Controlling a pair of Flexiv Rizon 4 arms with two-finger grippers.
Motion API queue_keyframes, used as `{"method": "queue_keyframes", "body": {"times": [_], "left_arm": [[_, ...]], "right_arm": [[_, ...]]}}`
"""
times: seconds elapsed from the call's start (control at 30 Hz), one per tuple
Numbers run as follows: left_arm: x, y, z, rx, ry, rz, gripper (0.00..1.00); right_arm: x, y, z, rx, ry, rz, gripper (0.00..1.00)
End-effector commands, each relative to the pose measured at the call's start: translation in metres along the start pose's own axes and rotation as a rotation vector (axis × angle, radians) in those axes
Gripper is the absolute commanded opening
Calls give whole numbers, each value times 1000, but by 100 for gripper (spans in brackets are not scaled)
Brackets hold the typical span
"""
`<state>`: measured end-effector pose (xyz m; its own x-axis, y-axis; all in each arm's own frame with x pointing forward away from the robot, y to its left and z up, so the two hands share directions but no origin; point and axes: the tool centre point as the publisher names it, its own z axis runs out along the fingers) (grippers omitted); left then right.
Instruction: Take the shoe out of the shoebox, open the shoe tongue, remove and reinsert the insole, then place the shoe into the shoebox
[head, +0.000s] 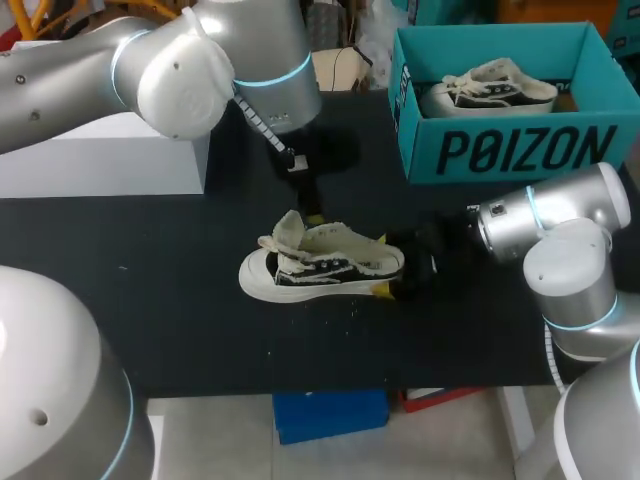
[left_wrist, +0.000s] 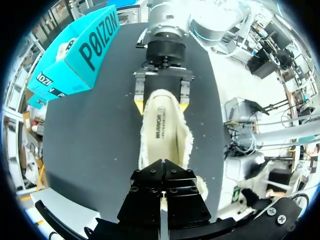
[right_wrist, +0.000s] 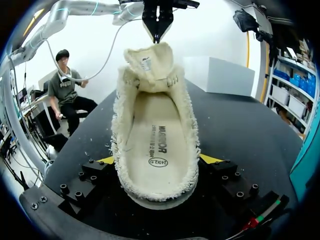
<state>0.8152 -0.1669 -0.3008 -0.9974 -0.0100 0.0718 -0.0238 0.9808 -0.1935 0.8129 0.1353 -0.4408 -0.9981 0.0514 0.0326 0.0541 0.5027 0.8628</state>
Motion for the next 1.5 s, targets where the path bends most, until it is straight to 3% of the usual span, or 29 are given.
{"method": "queue_keyframes", "body": {"times": [0.03, 0.7, 1.23, 1.4, 1.5], "left_arm": [[-5, -11, 1, -51, 54, 17, 0], [2, -26, 49, -52, 172, 43, 0], [6, -28, 53, -50, 187, 43, 0], [3, -33, 55, -6, 234, 85, 0], [3, -29, 62, -71, 245, 49, 0]], "right_arm": [[0, -4, 2, 2, -2, 1, 0], [0, -4, 2, 2, -2, 1, 0], [0, -4, 2, 2, -2, 1, 0], [0, -4, 2, 2, -2, 1, 0], [0, -4, 2, 2, -2, 1, 0]]}}
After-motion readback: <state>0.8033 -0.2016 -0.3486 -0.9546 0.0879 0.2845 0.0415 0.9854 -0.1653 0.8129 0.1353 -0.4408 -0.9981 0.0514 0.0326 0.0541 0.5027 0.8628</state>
